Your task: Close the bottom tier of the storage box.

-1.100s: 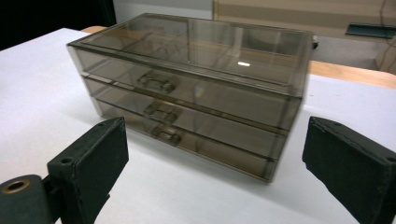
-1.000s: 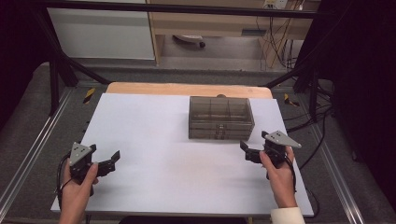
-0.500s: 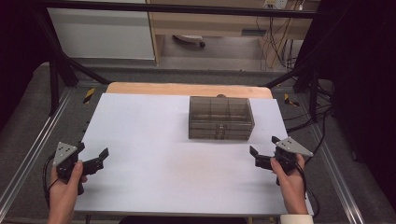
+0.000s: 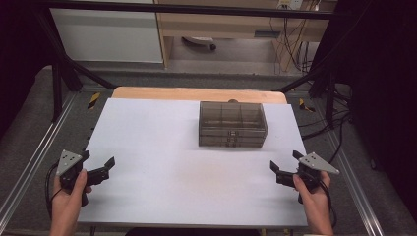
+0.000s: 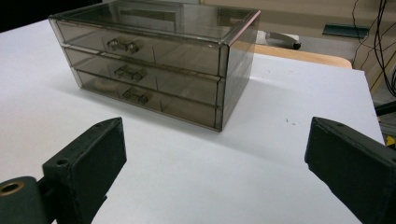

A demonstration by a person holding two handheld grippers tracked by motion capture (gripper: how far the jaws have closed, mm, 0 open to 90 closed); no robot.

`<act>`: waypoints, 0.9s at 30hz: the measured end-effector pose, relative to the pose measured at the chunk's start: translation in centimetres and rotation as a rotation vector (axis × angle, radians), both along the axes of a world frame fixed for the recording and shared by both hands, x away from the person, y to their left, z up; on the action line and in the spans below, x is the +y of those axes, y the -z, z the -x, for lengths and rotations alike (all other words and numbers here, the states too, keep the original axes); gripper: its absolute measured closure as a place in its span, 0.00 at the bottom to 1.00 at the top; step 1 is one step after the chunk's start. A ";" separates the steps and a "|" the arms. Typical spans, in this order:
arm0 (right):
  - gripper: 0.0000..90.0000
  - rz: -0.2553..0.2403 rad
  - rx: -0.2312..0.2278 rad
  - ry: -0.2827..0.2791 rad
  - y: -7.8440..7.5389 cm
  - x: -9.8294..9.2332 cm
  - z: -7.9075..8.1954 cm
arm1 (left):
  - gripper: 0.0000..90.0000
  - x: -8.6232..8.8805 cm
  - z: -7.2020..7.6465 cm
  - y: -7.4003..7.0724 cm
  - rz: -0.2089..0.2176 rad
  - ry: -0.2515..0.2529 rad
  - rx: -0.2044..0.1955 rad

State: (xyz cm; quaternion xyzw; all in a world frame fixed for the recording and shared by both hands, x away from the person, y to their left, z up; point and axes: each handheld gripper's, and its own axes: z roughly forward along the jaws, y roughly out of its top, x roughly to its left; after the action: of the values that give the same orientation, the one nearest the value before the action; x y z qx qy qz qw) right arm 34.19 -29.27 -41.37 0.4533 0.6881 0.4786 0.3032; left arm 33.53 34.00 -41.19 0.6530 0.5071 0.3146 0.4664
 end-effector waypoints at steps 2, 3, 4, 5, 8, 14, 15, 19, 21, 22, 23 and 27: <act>0.06 0.000 0.002 0.000 0.1 -0.1 0.3 | 0.05 -0.1 0.1 0.0 -0.006 0.002 -0.001; 0.06 -0.003 0.002 0.000 0.1 -0.2 0.5 | 0.05 -0.2 0.1 0.0 -0.008 0.006 0.000; 0.06 0.000 -0.002 -0.003 0.1 -0.3 0.7 | 0.05 -0.2 0.1 0.0 -0.009 0.007 -0.002; 0.06 0.001 -0.004 -0.006 0.1 -0.3 0.8 | 0.05 -0.2 0.1 0.0 -0.011 0.008 -0.002; 0.06 0.013 -0.009 -0.019 0.1 -0.4 1.3 | 0.05 -0.3 0.0 0.1 -0.017 0.015 0.003; 0.05 0.021 0.020 -0.045 0.6 -0.2 1.9 | 0.05 -0.6 0.1 0.2 -0.022 0.036 0.020; 0.05 0.026 0.027 -0.050 0.7 -0.2 1.9 | 0.05 -0.7 0.1 0.2 -0.023 0.041 0.026; 0.03 0.016 0.058 -0.073 1.4 0.2 2.2 | 0.05 -1.1 0.2 0.4 -0.035 0.055 0.040; 0.03 0.024 0.064 -0.082 1.6 0.4 2.3 | 0.05 -1.3 0.1 0.4 -0.042 0.062 0.041; 0.03 0.030 0.070 -0.090 1.7 0.6 2.4 | 0.05 -1.4 0.1 0.5 -0.044 0.065 0.042; 0.03 0.033 0.080 -0.090 1.8 0.7 2.4 | 0.05 -1.5 0.0 0.5 -0.047 0.071 0.044; 0.03 0.037 0.113 -0.114 2.3 1.4 2.1 | 0.05 -2.0 -0.1 0.8 -0.066 0.090 0.065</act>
State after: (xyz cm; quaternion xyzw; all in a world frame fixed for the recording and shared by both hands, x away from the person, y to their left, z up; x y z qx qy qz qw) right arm 32.11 -27.86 -43.64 0.4342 0.7373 0.4561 0.2445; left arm 33.62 31.96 -41.99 0.6999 0.4816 0.2885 0.4415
